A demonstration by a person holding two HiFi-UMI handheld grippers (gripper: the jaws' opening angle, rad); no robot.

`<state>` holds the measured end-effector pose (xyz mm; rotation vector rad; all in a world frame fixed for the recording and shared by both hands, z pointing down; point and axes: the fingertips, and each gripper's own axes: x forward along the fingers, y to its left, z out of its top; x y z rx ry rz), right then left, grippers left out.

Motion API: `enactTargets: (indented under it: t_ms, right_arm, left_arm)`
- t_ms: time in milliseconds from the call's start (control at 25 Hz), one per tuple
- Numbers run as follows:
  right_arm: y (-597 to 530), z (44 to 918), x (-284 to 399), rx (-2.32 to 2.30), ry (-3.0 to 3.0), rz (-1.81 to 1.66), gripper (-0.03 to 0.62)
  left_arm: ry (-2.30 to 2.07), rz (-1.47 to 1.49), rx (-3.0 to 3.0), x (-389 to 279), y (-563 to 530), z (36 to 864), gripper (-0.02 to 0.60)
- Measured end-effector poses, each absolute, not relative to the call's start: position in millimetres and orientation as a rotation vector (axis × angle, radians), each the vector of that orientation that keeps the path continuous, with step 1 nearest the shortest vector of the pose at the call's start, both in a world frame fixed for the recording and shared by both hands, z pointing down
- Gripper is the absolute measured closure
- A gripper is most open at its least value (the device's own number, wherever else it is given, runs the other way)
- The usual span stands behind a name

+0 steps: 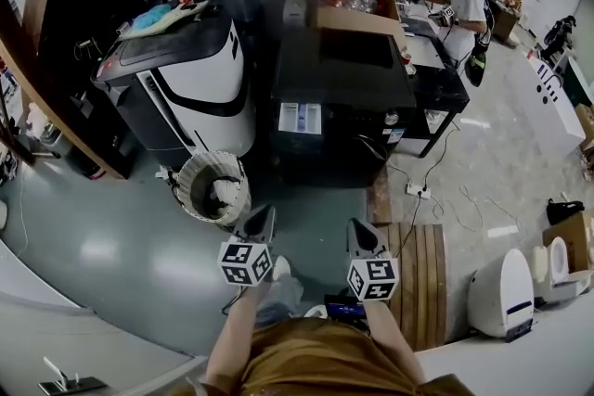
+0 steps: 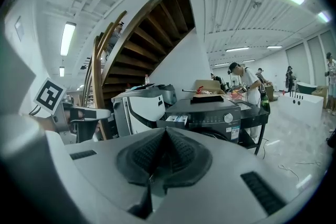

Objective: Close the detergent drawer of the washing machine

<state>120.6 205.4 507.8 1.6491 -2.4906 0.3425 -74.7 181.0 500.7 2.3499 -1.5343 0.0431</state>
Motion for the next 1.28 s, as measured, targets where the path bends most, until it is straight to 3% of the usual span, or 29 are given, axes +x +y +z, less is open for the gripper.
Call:
enactTargets:
  t_ms: [880,1280]
  right_arm:
    - [-42,549,97,1.633,-2.401,0.454,0.583]
    - [-101,567,92,1.663,-2.306,0.445,0.583]
  left_arm:
    - [-1.363,0.304,2.361,-72,-81,584,0.558]
    - [-1.25,0.416,2.391,-75,-134,628,0.558]
